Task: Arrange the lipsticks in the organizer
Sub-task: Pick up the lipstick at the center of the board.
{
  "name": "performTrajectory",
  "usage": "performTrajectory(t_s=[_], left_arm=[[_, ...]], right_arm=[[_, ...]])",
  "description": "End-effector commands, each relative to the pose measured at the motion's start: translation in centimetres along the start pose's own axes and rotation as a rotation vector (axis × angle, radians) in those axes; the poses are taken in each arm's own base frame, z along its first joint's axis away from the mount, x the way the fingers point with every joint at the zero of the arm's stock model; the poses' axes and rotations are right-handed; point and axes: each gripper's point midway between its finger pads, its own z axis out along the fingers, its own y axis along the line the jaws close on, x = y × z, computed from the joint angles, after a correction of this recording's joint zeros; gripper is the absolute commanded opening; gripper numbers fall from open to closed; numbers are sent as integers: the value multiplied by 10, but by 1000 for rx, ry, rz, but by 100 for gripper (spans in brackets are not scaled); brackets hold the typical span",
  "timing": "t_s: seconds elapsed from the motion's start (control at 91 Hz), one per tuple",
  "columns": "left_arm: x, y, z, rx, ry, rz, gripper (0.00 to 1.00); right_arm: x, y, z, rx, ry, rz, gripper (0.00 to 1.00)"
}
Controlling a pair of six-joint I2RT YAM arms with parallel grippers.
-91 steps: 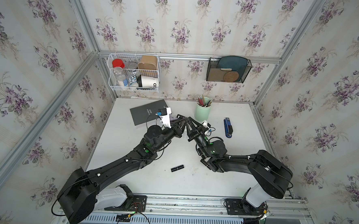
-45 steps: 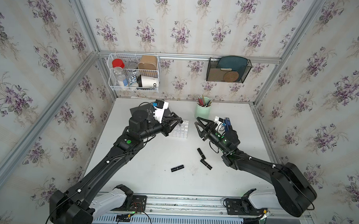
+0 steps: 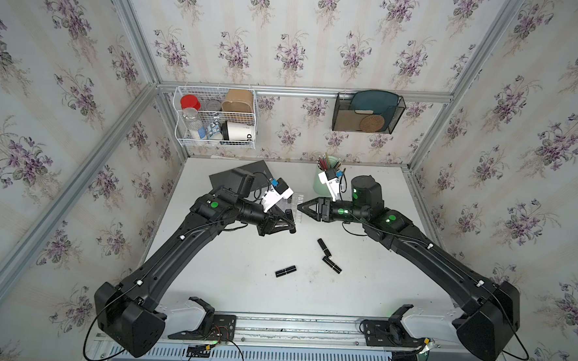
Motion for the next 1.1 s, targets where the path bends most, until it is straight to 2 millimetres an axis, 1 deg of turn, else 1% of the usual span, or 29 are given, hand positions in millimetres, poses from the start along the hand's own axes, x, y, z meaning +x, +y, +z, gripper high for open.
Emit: performTrajectory(t_s=[0.0,0.088,0.176,0.385,0.571,0.725,0.857,0.934,1.066,1.088], left_arm=[[14,10,7,-49,73,20,0],[18,17,12,-72,99,11,0],[18,21,14,-85,106,9,0],[16,21,14,-94,97,13,0],[15,23,15,-102,96,8,0],[13,25,14,-115,89,9,0],[11,28,13,-137,80,11,0],[10,35,13,-175,78,6,0],[5,48,11,-244,58,-15,0],[3,50,11,-259,51,-23,4]], right_arm=[[15,7,2,15,77,-31,54],[13,18,5,-9,76,-31,54],[13,23,7,-25,74,-29,53],[20,14,17,27,88,-24,50],[27,18,34,45,103,-22,48],[32,5,41,87,116,22,39],[36,-9,47,137,132,53,36],[36,-13,48,157,130,64,30],[29,-18,50,185,92,81,19],[27,-20,50,190,83,84,18]])
